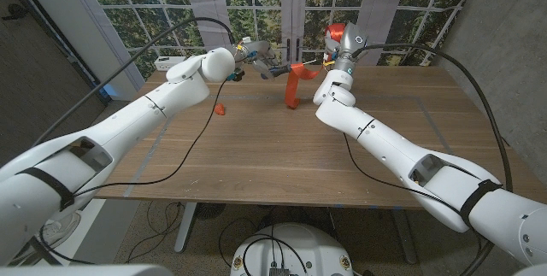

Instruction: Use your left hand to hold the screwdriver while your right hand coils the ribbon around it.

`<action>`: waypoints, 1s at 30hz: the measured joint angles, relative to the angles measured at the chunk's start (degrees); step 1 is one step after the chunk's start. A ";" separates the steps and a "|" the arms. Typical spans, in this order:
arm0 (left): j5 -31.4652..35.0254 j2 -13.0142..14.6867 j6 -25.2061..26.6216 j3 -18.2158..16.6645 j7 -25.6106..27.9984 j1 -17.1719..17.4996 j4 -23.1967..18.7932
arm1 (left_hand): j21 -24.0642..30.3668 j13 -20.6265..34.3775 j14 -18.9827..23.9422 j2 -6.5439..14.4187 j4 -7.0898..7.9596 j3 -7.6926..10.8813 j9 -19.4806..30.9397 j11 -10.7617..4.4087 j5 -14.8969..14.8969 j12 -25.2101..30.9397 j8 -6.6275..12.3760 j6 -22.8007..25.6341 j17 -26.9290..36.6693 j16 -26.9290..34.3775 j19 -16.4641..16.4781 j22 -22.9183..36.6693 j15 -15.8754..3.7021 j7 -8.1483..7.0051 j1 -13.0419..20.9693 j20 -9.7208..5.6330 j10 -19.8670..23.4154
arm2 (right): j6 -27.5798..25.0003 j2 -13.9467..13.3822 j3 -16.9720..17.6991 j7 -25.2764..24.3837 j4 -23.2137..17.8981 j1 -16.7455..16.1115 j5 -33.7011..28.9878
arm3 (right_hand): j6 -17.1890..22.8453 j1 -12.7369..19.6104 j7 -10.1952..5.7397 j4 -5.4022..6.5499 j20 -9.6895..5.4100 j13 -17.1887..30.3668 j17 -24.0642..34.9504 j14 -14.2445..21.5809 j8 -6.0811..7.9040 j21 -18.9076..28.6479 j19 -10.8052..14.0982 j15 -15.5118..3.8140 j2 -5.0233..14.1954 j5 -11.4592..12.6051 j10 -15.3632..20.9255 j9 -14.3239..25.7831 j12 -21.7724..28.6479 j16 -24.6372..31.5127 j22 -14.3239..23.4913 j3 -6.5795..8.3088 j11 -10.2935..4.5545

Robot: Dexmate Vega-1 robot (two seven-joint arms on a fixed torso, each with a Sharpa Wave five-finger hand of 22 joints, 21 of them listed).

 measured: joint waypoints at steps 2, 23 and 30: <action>0.06 -0.20 0.00 0.26 -0.30 -0.30 0.46 | 0.22 0.00 0.00 0.00 0.00 0.00 0.00 0.00 0.00 0.00 -0.01 0.01 0.00 0.00 0.00 -0.04 0.00 0.00 0.00 0.00 0.00 | 0.34 -0.22 -0.03 -0.23 -0.85 0.13 -0.79 | 0.00 0.00 0.00 0.00 0.00 0.00 0.01 0.00 0.00 0.00 0.00 0.00 0.00 0.00 0.00 0.00 -0.01 0.00 -0.05 0.00 0.00; 0.66 -2.29 -1.45 2.30 -1.67 -2.97 5.36 | 0.45 0.01 0.07 -0.28 0.08 -0.08 -0.04 -0.03 0.05 -0.67 -0.53 0.53 0.00 -0.28 -0.33 -0.06 -0.10 0.09 0.28 -0.14 0.03 | 3.35 -1.23 0.11 -1.61 -7.21 -0.13 -6.76 | -0.10 0.00 -0.29 0.00 -0.02 0.01 -0.28 0.19 -0.63 0.44 -0.62 -0.19 0.00 0.00 -0.18 0.49 -0.45 -0.05 -0.28 0.00 -0.43; 0.80 -3.06 -2.23 2.85 -1.57 -3.72 7.02 | 0.88 0.01 0.07 -0.27 0.09 -0.09 -0.05 -0.13 0.12 -0.70 -0.79 0.91 0.00 -0.33 -0.42 -0.09 -0.10 0.09 0.26 -0.21 0.13 | 4.35 -1.26 0.06 -1.71 -8.64 -0.18 -8.74 | -0.19 0.00 -0.39 0.00 -0.02 0.01 -0.54 0.18 -0.67 0.44 -0.61 -0.19 0.00 0.00 -0.10 0.50 -0.65 -0.22 -0.27 0.00 -0.51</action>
